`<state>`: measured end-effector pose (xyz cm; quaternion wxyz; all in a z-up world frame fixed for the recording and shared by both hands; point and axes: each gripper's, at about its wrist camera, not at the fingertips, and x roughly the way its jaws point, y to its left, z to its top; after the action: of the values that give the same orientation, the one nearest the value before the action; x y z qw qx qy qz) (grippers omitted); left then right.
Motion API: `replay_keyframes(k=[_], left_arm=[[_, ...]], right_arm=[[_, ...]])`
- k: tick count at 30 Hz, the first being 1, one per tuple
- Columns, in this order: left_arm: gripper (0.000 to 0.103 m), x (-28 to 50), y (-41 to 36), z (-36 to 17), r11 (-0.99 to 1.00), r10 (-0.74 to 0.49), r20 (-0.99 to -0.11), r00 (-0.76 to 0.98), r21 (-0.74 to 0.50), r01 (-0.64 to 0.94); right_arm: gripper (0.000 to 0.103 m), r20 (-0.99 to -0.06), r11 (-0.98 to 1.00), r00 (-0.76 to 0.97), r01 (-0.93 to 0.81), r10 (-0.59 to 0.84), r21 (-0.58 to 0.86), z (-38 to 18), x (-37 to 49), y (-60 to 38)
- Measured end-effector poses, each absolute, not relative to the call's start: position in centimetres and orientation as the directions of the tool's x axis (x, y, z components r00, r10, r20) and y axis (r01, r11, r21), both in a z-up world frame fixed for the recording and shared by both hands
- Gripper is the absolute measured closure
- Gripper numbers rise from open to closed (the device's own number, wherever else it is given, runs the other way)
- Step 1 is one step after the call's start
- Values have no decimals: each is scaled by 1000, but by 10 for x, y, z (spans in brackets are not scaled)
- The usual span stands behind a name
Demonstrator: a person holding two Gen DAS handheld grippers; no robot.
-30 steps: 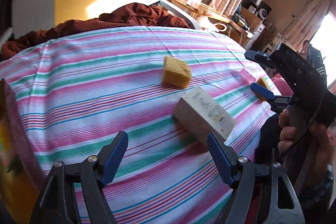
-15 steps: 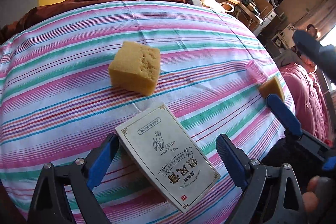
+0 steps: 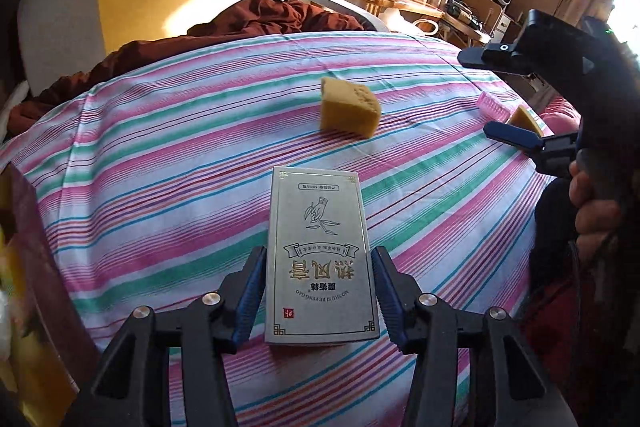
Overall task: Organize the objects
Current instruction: 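Grasp the white printed box with left while right grasps the yellow sponge, then carry the white box into the gold tray and open left while right holds the sponge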
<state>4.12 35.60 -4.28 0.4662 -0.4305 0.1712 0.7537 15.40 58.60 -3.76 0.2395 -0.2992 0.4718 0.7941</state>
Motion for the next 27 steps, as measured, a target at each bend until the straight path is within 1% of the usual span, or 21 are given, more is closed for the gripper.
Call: replay_keyframes(k=[4,6,10,14,16,17,19,20,23,26,27], left_arm=[[50,38,340,-46,-515,580,-786,-215,-149,-844],[50,36,341,-46,-516,582,-783,-221,-145,-844],[50,36,346,-48,-513,598,-768,-230,-146,-846],[50,33,343,-48,-514,611,-758,-226,-164,-842],[50,32,341,-49,-518,619,-753,-224,-177,-837],[50,32,341,-49,-519,621,-751,-225,-178,-836],[50,32,342,-49,-523,620,-749,-234,-173,-834],[50,32,343,-50,-525,619,-749,-236,-171,-834],[50,35,345,-52,-528,615,-745,-257,-147,-836],[50,37,346,-55,-533,605,-746,-278,-121,-837],[51,39,346,-56,-534,601,-746,-287,-108,-838]], right_arm=[[19,-798,-515,-601,-697,41,499,-44,124,576],[19,-819,-534,-574,-693,4,484,-44,106,574],[19,-854,-600,-513,-710,82,369,-41,60,578],[20,-860,-640,-496,-702,124,312,-55,19,583],[19,-868,-651,-481,-699,121,296,-69,10,584],[20,-880,-662,-456,-702,132,264,-73,7,585],[29,-891,-676,-439,-692,118,252,-80,6,588],[44,-898,-673,-419,-703,132,229,-82,6,590],[46,-899,-679,-417,-699,133,224,-81,9,592],[48,-906,-717,-398,-673,146,180,-79,4,585],[48,-903,-734,-410,-652,129,192,-78,2,581]])
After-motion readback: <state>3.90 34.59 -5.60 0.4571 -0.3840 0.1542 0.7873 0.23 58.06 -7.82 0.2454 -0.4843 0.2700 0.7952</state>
